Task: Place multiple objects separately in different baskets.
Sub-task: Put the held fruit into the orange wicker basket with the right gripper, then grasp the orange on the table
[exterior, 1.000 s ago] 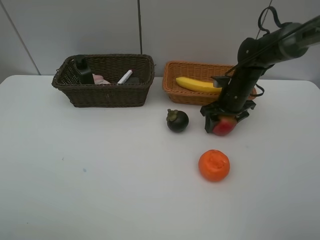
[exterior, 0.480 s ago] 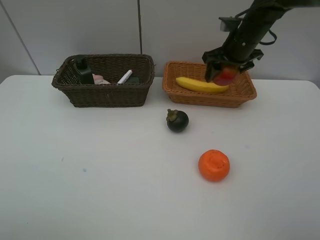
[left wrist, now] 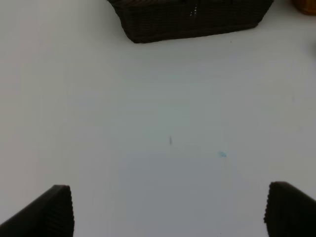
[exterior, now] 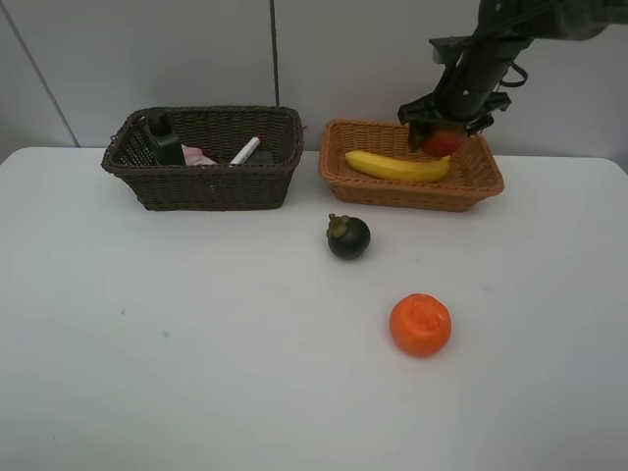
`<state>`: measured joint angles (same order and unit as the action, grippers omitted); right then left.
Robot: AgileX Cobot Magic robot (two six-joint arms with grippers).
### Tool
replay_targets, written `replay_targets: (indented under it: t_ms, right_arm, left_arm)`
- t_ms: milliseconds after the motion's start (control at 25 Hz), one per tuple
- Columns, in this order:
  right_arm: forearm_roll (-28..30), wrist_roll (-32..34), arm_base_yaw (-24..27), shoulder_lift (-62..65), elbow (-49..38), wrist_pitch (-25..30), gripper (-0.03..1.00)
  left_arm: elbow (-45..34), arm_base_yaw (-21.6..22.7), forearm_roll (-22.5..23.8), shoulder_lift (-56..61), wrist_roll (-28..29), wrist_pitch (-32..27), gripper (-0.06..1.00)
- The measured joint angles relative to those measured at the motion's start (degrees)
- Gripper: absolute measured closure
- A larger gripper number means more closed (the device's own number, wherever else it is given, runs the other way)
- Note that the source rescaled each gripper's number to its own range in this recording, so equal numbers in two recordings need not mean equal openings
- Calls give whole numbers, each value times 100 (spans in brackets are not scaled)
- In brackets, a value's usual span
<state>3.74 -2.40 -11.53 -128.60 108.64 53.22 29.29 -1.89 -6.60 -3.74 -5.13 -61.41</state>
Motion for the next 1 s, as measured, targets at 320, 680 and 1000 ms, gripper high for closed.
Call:
replay_targets:
  t_ms: [320, 680, 1000]
  right_arm:
    - [55, 240, 237, -77, 4, 67, -3]
    - [-173, 240, 245, 458, 18, 1178, -3]
    - [-612, 240, 245, 1414, -530, 1625, -3]
  left_arm:
    - [0, 0, 0, 0, 0, 0, -6]
    - [0, 0, 0, 0, 0, 0, -6]
    - [0, 0, 0, 0, 0, 0, -6]
